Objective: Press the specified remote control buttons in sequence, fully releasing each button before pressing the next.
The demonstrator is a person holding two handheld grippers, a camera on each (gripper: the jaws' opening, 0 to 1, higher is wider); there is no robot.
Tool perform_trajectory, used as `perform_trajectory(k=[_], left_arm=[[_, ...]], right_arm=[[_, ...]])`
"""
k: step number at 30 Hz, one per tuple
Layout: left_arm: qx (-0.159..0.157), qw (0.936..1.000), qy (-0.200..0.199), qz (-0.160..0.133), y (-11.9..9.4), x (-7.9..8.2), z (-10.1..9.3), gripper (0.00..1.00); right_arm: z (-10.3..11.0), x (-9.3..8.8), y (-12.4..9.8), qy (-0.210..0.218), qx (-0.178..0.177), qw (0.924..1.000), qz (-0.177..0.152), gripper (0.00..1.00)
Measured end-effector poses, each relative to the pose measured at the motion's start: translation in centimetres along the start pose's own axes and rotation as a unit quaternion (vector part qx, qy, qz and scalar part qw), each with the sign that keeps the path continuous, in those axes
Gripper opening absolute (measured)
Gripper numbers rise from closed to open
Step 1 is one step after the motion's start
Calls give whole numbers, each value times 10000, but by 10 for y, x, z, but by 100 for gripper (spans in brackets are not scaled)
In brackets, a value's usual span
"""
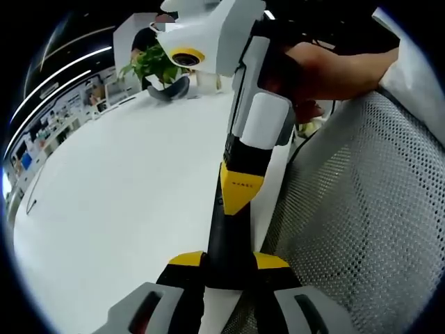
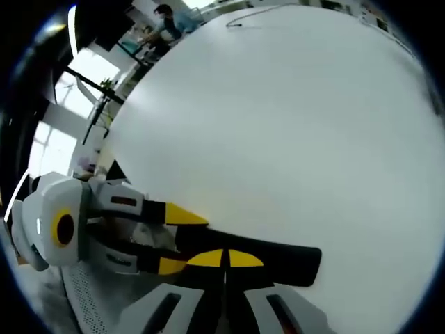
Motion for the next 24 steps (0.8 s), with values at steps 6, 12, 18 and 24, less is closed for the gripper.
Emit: perform_trajectory(k=[6,12,18,24], left_arm=[[0,10000,-9,-4,0,0,0,24],[-1,10000,-24,-23,0,0,0,24],[-2,10000,-36,-32,0,0,0,24],[1,10000,-22,-25,0,0,0,24]], right_arm=[[0,0,1,-16,-57,10000,25,0],[0,0,1,-41,-101,9999,2,0],[-2,0,1,94,-26,9999,-53,0],[-4,-1,-1,520,163,9984,-128,0]])
Point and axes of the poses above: the point that each gripper's makers call its tool centre point, and the gripper's own axes: y roughly forward along the fingers, z roughly to its left, x roughly out of its top, the point moved 5 cm from there along -y, roughly backward along the fingers, and after that the axes turned 7 degrees about x, right-handed, at the moved point
